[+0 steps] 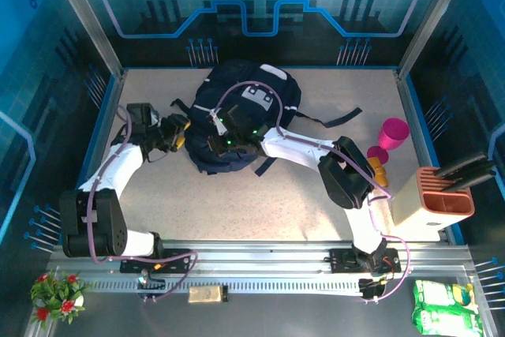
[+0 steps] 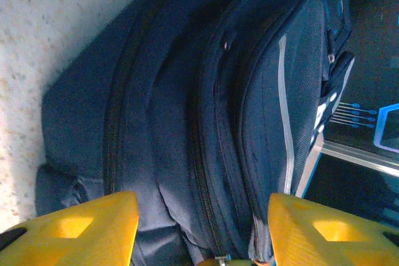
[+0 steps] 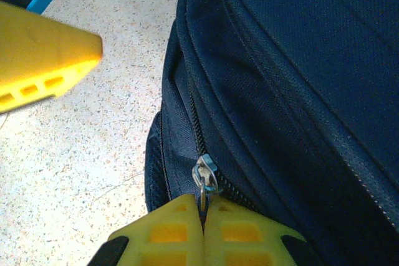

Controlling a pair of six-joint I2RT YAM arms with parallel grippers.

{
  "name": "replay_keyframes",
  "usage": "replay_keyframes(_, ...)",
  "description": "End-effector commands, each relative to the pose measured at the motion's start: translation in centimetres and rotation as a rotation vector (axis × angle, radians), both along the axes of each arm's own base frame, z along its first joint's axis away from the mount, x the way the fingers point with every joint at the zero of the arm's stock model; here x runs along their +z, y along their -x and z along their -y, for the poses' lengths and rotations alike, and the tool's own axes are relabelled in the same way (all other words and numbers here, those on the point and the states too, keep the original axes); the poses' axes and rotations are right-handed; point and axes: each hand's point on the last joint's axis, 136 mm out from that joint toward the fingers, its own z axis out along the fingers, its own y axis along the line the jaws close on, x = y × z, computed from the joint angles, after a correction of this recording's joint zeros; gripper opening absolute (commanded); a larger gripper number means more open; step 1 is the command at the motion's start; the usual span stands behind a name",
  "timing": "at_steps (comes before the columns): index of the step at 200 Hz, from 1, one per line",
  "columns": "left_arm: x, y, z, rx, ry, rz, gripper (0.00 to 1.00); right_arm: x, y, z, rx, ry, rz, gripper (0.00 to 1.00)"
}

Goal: Pack the student bag
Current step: Zip the student bag at the top-center of the table.

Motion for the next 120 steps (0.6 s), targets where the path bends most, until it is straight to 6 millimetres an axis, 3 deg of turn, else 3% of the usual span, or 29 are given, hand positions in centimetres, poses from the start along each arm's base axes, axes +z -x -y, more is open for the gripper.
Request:
replay_keyframes(1,0.3,0.3,2.3,-0.002,0.121,-0.002,0.57,2.0,0.0,-1.8,0.043,-0.080,0.004,0.00)
replay_keyframes(120,-1.2,-1.3,4.0,0.017,0.186,0.005,0.48,2.4,0.6,-1.7,0.063,-0.106,-0.009,0.00)
